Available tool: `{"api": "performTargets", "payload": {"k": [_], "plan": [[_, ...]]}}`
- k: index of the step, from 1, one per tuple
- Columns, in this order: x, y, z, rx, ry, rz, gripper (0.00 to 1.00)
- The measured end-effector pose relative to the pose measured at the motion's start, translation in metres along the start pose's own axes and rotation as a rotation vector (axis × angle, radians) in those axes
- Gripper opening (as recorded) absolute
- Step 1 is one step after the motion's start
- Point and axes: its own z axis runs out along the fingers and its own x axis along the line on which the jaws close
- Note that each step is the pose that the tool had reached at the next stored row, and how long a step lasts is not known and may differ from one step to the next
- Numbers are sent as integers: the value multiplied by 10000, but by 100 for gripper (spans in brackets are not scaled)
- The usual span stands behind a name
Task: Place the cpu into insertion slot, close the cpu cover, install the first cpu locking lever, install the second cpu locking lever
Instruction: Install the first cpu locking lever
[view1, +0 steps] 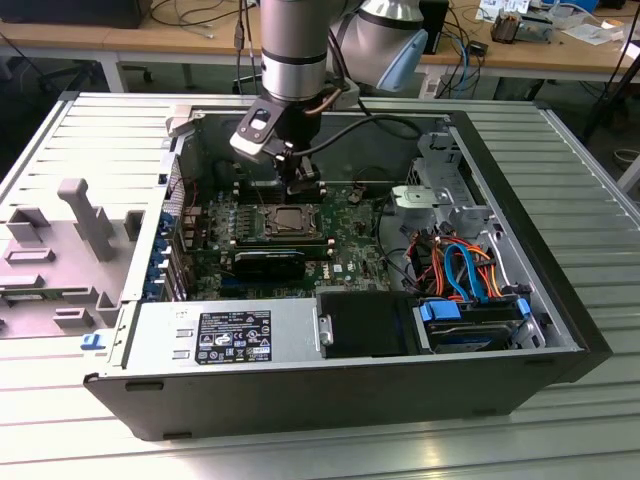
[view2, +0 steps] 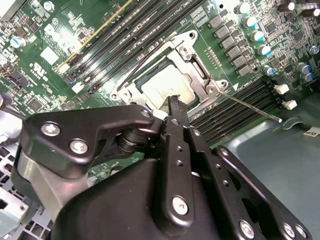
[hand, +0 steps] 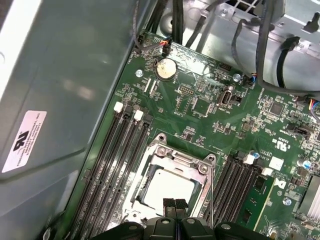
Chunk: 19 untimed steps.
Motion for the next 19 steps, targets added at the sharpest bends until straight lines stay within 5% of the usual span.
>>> {"api": "performTargets", "payload": {"k": [19], "plan": [[0,0,0,-56,-41,-1237,11]]}}
